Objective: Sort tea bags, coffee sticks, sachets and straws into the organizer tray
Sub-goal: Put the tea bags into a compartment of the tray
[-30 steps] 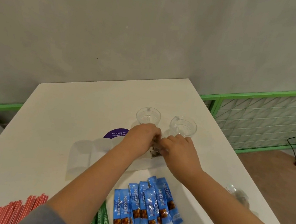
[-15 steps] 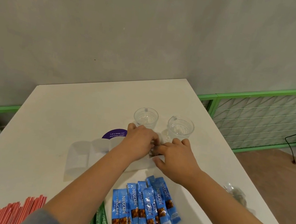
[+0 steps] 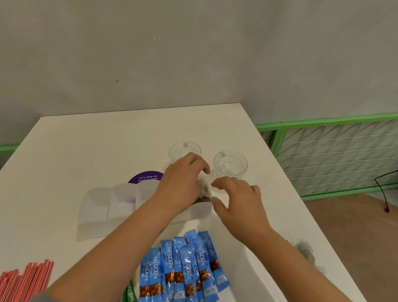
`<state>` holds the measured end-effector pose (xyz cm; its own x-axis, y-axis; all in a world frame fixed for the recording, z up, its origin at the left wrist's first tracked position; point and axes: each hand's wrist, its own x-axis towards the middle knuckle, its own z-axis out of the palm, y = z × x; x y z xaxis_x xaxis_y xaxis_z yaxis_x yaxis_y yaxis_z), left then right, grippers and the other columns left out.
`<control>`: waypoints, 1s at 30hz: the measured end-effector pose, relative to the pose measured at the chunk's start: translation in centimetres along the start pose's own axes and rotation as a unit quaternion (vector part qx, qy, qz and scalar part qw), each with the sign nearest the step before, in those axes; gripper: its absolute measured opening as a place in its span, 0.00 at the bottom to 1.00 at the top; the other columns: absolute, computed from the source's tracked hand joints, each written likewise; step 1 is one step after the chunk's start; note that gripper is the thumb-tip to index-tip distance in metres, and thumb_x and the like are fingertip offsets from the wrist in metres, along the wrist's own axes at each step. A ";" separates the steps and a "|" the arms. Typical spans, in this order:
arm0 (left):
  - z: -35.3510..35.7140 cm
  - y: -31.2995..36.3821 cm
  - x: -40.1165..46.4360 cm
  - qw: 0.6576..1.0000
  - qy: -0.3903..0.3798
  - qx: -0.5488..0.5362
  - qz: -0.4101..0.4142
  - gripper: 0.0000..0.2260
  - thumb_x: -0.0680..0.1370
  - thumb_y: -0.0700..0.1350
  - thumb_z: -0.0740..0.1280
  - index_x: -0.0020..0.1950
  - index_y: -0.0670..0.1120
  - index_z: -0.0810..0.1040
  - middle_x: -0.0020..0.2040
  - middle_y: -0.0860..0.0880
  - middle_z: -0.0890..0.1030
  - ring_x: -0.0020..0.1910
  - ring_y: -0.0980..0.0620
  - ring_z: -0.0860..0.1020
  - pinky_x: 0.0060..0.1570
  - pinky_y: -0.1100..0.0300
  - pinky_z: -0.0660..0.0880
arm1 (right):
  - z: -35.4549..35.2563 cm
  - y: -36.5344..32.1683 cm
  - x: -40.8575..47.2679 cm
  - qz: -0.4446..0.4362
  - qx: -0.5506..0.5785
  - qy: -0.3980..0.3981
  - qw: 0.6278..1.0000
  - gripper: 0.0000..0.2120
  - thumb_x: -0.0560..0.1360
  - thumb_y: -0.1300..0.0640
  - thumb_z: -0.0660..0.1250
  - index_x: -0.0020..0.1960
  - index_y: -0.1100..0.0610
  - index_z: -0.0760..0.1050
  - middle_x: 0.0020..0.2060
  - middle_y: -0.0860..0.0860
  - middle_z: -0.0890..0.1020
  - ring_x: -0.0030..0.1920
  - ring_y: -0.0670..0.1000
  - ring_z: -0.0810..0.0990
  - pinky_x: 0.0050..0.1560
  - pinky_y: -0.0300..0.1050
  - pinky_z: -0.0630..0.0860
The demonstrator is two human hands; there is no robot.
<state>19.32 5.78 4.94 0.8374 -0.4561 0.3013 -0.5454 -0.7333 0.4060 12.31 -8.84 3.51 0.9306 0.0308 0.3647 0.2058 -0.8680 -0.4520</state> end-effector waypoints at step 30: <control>12.6 15.4 -1.6 0.952 -0.275 0.023 0.132 0.15 0.75 0.43 0.67 0.60 0.55 0.78 0.62 0.54 0.72 0.58 0.52 0.74 0.50 0.60 0.71 | -12.5 11.1 -11.3 0.212 0.099 0.008 0.972 0.06 0.75 0.56 0.66 0.51 0.50 0.77 0.43 0.43 0.78 0.36 0.40 0.74 0.38 0.31 0.69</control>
<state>10.00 -11.17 -0.20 0.5703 -0.8134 -0.1145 -0.7479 -0.5718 0.3371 0.34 -25.05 4.57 0.9402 -0.3177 0.1227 -0.1401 -0.6891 -0.7110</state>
